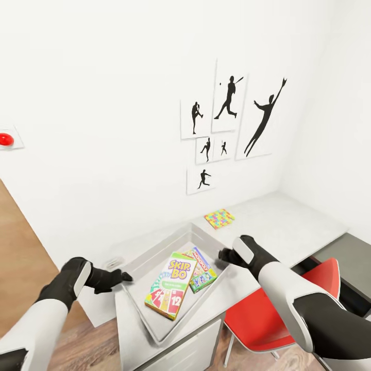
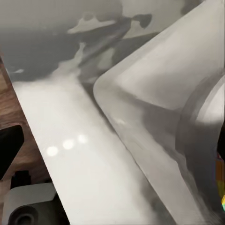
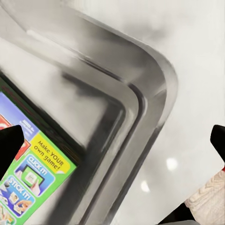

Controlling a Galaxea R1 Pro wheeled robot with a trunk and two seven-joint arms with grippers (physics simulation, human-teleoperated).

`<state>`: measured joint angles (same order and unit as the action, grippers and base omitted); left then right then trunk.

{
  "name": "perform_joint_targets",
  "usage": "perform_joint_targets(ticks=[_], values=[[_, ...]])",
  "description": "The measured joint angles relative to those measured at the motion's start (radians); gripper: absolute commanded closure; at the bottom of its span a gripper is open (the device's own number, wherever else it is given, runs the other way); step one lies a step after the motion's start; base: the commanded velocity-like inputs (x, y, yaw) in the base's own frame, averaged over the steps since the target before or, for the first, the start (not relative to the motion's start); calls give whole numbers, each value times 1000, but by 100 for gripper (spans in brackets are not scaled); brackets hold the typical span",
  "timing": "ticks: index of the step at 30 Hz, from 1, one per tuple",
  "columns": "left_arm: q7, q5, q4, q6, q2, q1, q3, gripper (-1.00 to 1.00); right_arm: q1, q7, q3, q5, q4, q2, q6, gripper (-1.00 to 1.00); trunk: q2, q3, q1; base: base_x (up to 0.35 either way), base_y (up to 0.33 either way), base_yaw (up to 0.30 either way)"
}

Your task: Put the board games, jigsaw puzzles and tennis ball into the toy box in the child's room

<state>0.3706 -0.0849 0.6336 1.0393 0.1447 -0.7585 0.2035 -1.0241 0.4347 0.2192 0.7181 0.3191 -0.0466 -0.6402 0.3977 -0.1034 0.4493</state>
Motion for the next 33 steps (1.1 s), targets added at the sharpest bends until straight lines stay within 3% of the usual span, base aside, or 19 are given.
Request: perform_joint_targets(ticks=[12,20,26,30,33], values=[[21,0,73,1,39,0,-4,-100,-1,3,-2,0,123,5,-11,-100,0,0,0,0,0,0],[159,1,84,0,88,0,-12,-100,-1,5,-1,0,186,10,-35,-100,0,0,0,0,0,0],[224,3,85,0,127,0,-14,-100,0,4,-2,2,223,13,-41,-100,0,0,0,0,0,0],[308,4,86,-1,173,0,-15,-100,13,3,-4,8,338,20,-83,-100,0,0,0,0,0,0],[403,5,87,-3,220,2,-16,-100,59,3,-7,14,480,47,-138,-100,0,0,0,0,0,0]])
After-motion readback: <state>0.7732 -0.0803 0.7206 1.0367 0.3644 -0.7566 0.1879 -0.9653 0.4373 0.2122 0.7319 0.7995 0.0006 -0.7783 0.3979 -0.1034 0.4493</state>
